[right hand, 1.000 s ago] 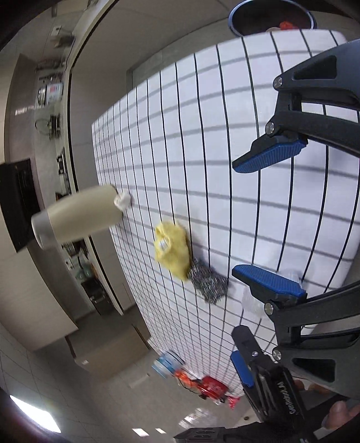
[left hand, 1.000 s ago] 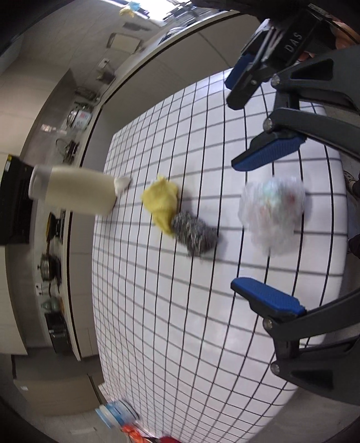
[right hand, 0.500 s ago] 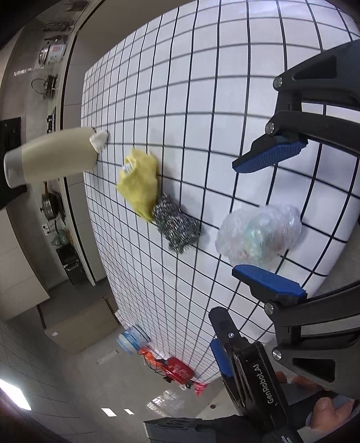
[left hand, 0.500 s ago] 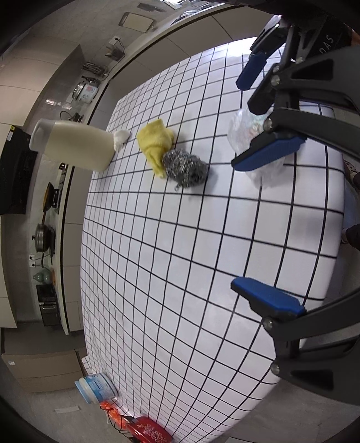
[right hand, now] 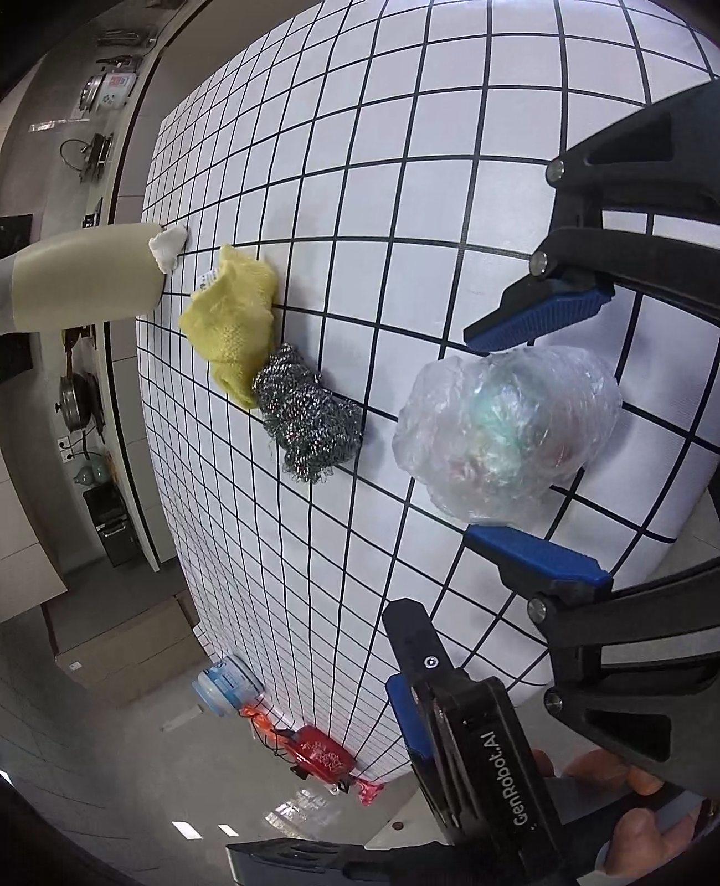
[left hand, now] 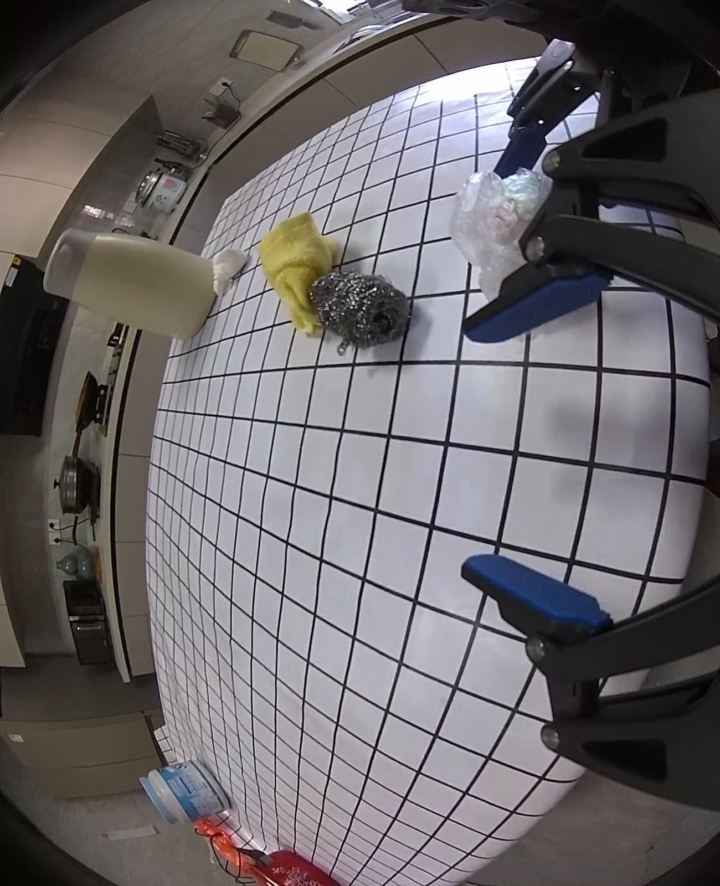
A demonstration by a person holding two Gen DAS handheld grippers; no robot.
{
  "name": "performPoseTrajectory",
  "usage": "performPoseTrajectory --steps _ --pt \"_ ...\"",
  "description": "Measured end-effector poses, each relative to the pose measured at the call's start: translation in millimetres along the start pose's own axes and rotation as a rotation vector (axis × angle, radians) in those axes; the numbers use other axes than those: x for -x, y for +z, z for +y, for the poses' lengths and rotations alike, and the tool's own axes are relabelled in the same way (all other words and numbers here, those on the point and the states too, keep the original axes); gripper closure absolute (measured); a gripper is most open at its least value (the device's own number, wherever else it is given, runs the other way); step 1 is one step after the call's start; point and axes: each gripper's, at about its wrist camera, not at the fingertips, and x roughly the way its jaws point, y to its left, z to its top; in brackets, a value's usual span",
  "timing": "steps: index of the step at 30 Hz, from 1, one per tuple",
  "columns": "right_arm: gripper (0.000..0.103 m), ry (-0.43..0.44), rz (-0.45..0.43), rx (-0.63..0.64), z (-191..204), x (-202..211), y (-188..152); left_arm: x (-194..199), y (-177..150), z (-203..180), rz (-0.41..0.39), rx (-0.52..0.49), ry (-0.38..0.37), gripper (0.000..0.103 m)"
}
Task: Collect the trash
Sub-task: 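Lower the right tool onto the clear plastic bag and close it, then grasp the steel wool scrubber with the left tool while the right tool holds the bag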
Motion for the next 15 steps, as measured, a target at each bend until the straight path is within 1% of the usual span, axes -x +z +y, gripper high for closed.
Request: performPoseTrajectory --steps 1,2,6,11,15 --pt "0.040 -0.010 -0.003 -0.003 0 0 0 -1 0 0 0.001 -0.004 -0.004 0.023" --pt "0.044 -0.019 -0.003 -0.006 -1 -1 0 -3 1 0 0.002 -0.008 -0.008 0.023" --pt "0.051 -0.052 -0.003 -0.024 -7 -3 2 -7 5 -2 0.003 -0.028 -0.023 0.023" --pt "0.054 -0.098 -0.029 -0.064 -22 1 6 -11 9 -10 0.003 -0.058 -0.048 0.023" --pt "0.055 -0.129 -0.047 -0.115 -43 6 9 -16 13 -20 0.007 -0.084 -0.073 0.023"
